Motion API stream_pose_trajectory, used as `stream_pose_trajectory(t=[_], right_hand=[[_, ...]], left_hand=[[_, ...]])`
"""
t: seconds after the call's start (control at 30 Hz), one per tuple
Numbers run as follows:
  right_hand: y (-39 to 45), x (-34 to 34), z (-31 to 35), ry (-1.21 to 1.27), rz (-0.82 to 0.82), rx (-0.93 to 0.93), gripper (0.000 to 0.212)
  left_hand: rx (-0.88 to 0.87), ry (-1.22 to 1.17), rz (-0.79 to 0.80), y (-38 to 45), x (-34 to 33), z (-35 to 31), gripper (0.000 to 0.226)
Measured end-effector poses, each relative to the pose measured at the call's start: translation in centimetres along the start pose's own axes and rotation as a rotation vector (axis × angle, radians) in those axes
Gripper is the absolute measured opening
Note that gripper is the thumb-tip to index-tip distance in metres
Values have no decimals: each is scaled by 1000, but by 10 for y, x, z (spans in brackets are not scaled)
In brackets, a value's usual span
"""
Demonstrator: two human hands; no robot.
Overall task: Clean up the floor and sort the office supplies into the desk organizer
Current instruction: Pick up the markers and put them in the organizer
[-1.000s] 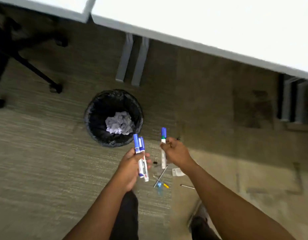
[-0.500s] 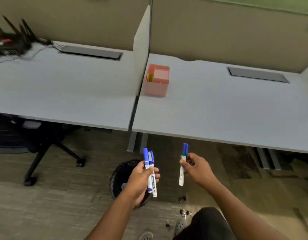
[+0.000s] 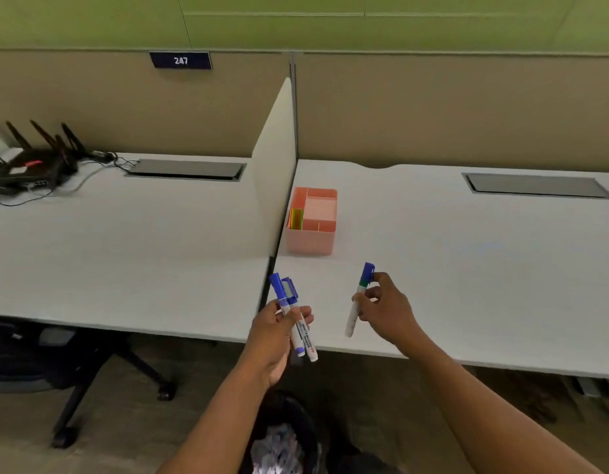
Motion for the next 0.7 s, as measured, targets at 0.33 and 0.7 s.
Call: stream_pose_trajectory(t=[0.33, 0.7], right_hand=[[174, 7, 61, -20, 13, 95, 74], [302, -26, 102, -58, 54, 145, 61]], left_hand=[[-186, 153, -117, 144, -50, -108, 17], [-281, 278, -278, 253, -76, -169, 21]])
Point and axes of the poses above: each hand's wrist, its own y-axis towards the middle knuckle, its own x-axis out of the back of the hand, z = x × y, the point moved 10 cm from there along y, towards the middle knuckle, and after that the axes turned 5 degrees about -z, right-handed, at the moved point
